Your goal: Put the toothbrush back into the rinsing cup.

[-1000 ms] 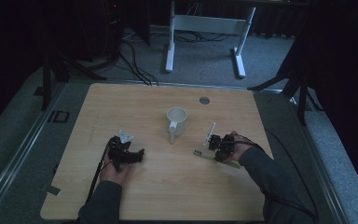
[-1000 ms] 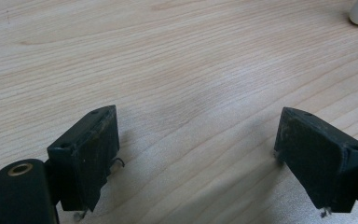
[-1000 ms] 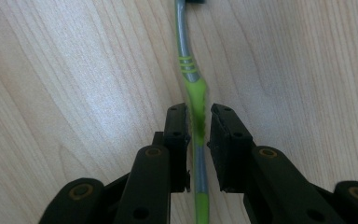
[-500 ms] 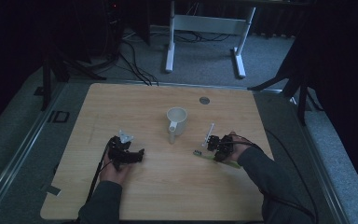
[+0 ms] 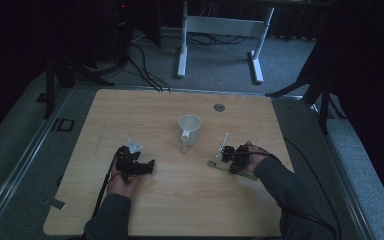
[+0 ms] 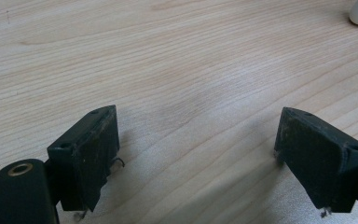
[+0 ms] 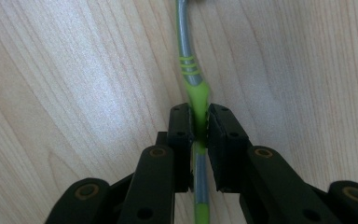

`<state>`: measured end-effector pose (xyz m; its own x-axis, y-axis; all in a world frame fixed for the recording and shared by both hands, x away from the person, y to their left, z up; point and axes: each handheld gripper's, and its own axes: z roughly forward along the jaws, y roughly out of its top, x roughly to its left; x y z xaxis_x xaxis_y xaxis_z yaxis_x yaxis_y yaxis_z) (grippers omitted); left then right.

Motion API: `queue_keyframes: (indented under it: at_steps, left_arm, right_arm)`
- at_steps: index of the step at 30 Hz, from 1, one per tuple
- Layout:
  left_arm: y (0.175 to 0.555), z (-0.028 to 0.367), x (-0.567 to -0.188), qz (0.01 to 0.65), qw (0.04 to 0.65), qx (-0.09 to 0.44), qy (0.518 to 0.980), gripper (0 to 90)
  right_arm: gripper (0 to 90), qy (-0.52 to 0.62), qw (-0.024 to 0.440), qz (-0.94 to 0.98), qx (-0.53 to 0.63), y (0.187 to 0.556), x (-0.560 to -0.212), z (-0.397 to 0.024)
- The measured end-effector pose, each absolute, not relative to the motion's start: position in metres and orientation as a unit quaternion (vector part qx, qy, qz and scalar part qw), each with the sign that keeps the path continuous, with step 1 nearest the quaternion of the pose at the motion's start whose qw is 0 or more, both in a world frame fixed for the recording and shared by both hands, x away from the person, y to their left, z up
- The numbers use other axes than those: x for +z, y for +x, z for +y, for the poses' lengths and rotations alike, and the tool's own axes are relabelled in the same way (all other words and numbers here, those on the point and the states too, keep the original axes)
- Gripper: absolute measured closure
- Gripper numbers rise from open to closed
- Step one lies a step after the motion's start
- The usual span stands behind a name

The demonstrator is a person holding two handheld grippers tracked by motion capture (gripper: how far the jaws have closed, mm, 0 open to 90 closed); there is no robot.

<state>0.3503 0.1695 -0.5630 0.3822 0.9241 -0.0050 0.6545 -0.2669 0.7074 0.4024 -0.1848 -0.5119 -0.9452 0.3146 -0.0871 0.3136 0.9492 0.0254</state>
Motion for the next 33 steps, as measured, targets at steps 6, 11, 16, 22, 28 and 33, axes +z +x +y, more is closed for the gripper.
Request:
queue_keyframes:
  at_steps: [6, 11, 16, 22, 28, 33]
  left_arm:
    - [0.3503, 0.1695, -0.5631, 0.514, 0.32, 0.211, 0.767, 14.2]
    - [0.3503, 0.1695, -0.563, 0.514, 0.32, 0.211, 0.767, 14.3]
    - [0.3503, 0.1695, -0.563, 0.514, 0.32, 0.211, 0.767, 14.2]
    - [0.3503, 0.1695, -0.5631, 0.514, 0.32, 0.211, 0.767, 14.3]
    - [0.3503, 0.1695, -0.5631, 0.514, 0.32, 0.211, 0.767, 14.3]
    - [0.3503, 0.1695, -0.563, 0.514, 0.32, 0.211, 0.767, 14.3]
  right_arm:
    - [80.7, 0.158, 0.043, 0.987, 0.004, 0.4031, -0.5135, -0.1842]
    - [80.9, 0.157, 0.043, 0.987, 0.004, 0.4033, -0.514, -0.1842]
    - [81.0, 0.159, 0.044, 0.986, 0.004, 0.4032, -0.5145, -0.1846]
    - [81.0, 0.159, 0.043, 0.986, 0.002, 0.403, -0.5149, -0.1842]
    - [81.0, 0.161, 0.042, 0.986, 0.003, 0.4032, -0.5162, -0.1838]
    - [81.6, 0.16, 0.04, 0.986, 0.001, 0.4029, -0.5162, -0.1833]
